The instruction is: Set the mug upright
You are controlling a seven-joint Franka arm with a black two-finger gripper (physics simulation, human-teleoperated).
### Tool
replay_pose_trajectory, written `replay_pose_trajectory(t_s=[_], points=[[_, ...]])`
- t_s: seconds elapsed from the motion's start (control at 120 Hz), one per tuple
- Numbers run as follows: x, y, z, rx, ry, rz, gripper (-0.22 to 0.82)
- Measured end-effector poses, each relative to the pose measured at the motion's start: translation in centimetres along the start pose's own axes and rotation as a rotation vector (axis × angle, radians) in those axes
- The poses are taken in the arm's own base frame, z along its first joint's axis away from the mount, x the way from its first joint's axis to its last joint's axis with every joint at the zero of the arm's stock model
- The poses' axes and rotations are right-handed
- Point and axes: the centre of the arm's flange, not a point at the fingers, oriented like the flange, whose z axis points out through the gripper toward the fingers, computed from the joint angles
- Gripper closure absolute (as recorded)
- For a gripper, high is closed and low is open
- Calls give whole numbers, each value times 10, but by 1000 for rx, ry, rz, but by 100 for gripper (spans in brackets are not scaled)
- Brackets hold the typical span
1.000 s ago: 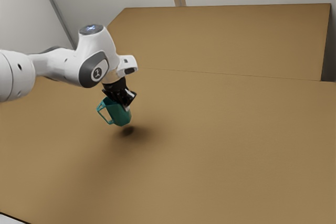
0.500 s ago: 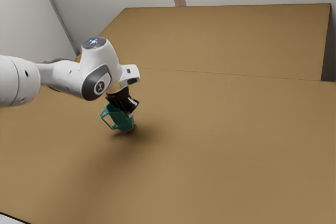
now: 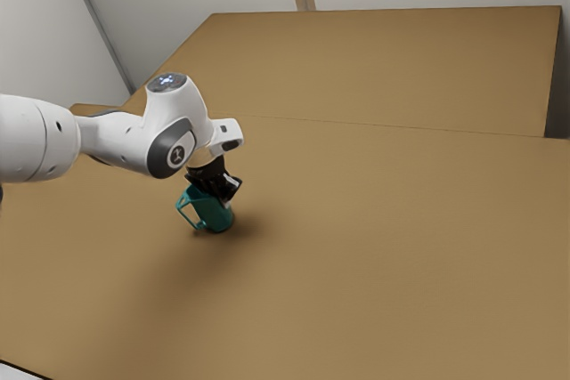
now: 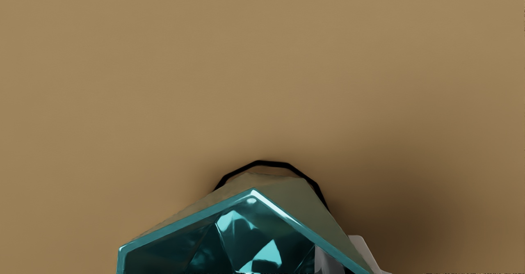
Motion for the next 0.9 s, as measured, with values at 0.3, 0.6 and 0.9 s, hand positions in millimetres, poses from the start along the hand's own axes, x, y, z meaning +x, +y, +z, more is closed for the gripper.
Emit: replay_pose_trajectory(t_s=[0.3, 0.6, 0.9], points=[[2, 2, -32, -3, 45, 8, 18], [22, -4, -106, 4, 124, 6, 4], [41, -11, -197, 24, 125, 3, 1]])
